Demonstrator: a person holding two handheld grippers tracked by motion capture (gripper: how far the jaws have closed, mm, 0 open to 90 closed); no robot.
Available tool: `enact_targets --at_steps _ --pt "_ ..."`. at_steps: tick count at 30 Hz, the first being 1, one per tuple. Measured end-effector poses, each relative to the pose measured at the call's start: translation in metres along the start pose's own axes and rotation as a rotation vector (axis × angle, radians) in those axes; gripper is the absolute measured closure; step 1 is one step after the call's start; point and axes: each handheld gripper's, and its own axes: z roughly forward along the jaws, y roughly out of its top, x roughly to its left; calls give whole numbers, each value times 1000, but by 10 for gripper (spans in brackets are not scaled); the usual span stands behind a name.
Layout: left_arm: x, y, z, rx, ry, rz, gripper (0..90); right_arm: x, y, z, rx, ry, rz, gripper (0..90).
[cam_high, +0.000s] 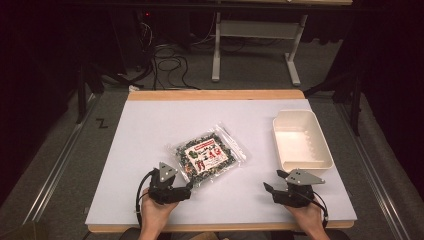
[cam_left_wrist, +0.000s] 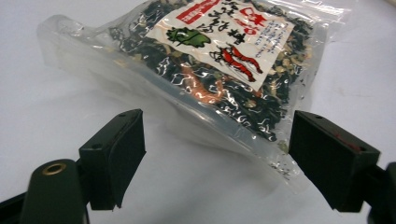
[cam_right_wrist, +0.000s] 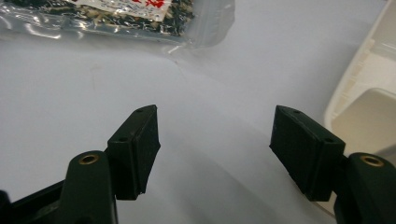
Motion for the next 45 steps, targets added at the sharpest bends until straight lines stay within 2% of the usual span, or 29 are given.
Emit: enact_targets --at_steps 4,8,9,10,11,13,15,17,18,21,23,28,30,32,35,41,42,43,44,45 --pt "3 1 0 -5 1 -14 197 -2 2 0 34 -14 16 338" --pt "2 4 2 -4 5 -1 197 -2 3 0 33 2 25 322" --pt "2 5 3 -1 8 1 199 -2 5 -1 16 57 57 296" --pt "3 5 4 -4 14 7 199 -2 5 -1 16 57 57 296" --pt "3 6 7 8 16 0 201 1 8 -4 -6 88 63 260" --pt "4 6 8 10 20 0 201 3 10 -6 -14 94 60 240" --pt "7 8 12 16 21 -13 203 7 14 -9 -32 67 27 203" --pt "11 9 13 15 21 -21 204 10 18 -8 -22 49 8 192" --pt "12 10 13 11 23 -23 204 10 19 -6 -17 57 16 186" --pt "13 9 10 -3 4 -20 214 7 18 3 7 136 89 157" --pt "12 8 11 -2 8 -11 226 10 20 6 26 146 87 157" --pt "10 6 14 12 16 -8 226 13 27 4 15 161 55 157" --pt "9 6 14 16 17 -3 226 15 33 5 35 166 37 193" --pt "9 5 14 14 18 -4 228 17 38 8 61 164 30 308" --pt "9 3 13 14 17 -14 229 15 44 15 76 147 48 399" --pt "8 2 14 12 19 -7 232 8 48 22 85 142 77 453" --pt "9 1 14 11 16 -9 232 6 49 26 99 152 74 494" --pt "9 1 14 11 16 -9 233 6 49 26 99 152 74 494" --pt "9 1 14 12 14 -12 234 4 53 28 105 144 47 528" --pt "9 0 14 9 14 -14 234 4 53 28 105 144 47 528"
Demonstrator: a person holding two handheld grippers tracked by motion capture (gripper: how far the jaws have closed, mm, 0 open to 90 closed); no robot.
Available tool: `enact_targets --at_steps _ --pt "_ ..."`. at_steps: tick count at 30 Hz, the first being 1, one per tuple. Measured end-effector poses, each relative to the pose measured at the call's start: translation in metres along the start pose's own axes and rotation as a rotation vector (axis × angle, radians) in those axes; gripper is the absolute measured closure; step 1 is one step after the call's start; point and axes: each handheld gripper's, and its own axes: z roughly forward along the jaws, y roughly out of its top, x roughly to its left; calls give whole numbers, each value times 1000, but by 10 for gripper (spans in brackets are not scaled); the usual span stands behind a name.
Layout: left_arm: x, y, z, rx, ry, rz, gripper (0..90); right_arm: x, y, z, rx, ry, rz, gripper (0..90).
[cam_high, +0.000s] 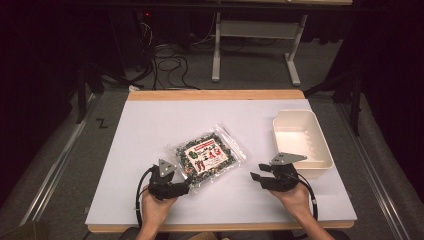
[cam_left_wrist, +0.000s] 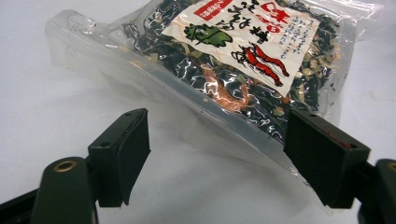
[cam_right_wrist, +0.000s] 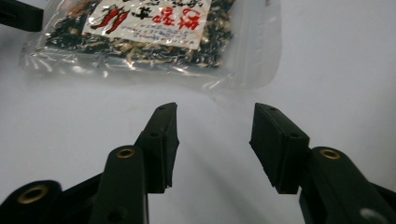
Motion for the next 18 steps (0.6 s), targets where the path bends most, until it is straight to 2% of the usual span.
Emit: enact_targets --at_steps 3,7,10,12,15,18 --pt "2 -1 -1 12 -7 -11 235 -3 14 -4 -30 -21 -9 543" --pt "1 -2 -1 18 -4 -13 235 -3 24 -2 -27 -31 -15 523" --pt "2 -3 -1 21 -4 -21 235 -4 31 4 -36 -46 7 466" --pt "3 -2 -1 24 -9 -23 234 -7 35 9 -47 -58 33 465" --pt "2 -2 -2 19 -2 -14 233 -12 43 19 -34 -67 75 448" --pt "2 -2 -2 14 3 -4 235 -13 51 32 11 -59 92 454"
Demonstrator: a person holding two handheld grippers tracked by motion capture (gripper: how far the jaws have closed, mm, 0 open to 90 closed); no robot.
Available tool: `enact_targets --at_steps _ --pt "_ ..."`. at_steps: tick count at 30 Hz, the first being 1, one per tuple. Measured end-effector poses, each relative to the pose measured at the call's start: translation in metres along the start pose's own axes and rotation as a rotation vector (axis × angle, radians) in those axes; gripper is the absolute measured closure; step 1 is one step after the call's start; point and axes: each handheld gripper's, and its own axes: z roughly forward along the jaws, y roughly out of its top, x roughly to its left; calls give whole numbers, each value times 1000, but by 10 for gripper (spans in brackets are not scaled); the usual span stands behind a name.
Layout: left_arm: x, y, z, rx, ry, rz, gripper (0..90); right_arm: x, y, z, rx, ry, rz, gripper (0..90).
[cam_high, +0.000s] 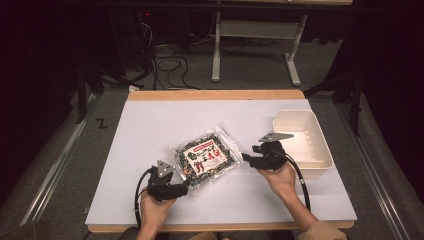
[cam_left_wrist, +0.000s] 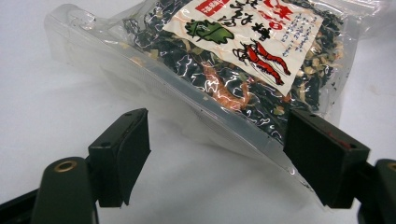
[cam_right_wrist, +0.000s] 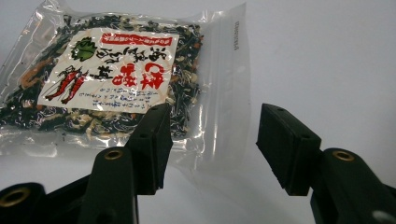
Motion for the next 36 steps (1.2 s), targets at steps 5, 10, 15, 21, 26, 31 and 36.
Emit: enact_targets --at_steps 5,10,15,21,26,31,36 --pt "-1 0 -1 3 1 -9 234 -2 4 11 27 4 27 432" --pt "0 0 -3 -21 -2 -19 214 -8 5 25 62 11 76 403" --pt "-2 1 1 -7 -5 6 205 -13 6 35 94 8 91 404" --pt "-1 1 3 15 -17 -1 209 -15 7 46 134 -11 83 417" --pt "-1 1 7 45 -19 -5 216 -16 10 59 173 -3 98 449" --pt "-1 1 7 46 -22 10 223 -15 8 65 179 44 125 480" --pt "-3 1 9 55 -36 14 245 -14 8 68 192 99 134 563"
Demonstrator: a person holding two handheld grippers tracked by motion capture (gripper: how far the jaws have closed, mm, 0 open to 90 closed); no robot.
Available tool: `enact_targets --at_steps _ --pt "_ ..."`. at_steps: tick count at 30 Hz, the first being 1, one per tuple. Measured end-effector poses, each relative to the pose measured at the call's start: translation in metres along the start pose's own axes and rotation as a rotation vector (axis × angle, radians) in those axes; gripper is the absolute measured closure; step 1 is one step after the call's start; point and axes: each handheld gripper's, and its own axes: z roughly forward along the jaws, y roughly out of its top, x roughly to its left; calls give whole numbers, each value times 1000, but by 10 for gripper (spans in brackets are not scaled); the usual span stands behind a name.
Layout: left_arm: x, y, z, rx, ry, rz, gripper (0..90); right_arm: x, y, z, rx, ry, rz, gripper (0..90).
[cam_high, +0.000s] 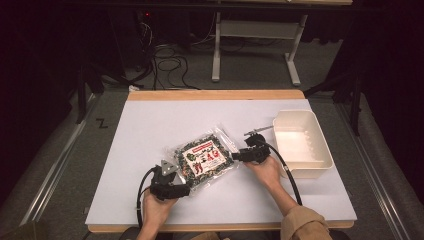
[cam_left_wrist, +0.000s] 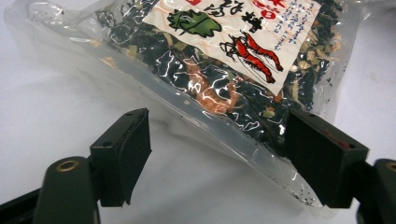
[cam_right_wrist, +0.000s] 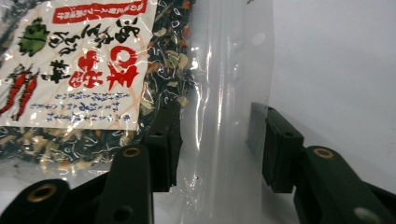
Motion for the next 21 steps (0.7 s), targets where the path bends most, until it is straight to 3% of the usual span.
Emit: enact_targets --at_steps 1,6,7,8,9,10,12,21 --pt "0 0 0 -1 -3 6 266 -1 0 0 3 22 14 601" --pt "1 -1 1 -2 -16 8 285 1 0 0 4 32 1 646" --pt "1 -1 2 2 -17 5 288 2 0 -1 4 42 -2 710" --pt "1 -1 3 6 -16 3 288 2 0 -1 4 42 -2 710" --pt "1 -1 3 7 -14 3 288 2 1 -5 -3 62 -4 826" --pt "1 -1 4 6 -11 2 289 3 0 -4 5 75 -5 825" --pt "1 -1 4 7 -10 4 289 8 -1 -4 1 50 -43 835" --pt "1 -1 4 12 -12 -1 285 12 0 -6 -6 19 -70 894"
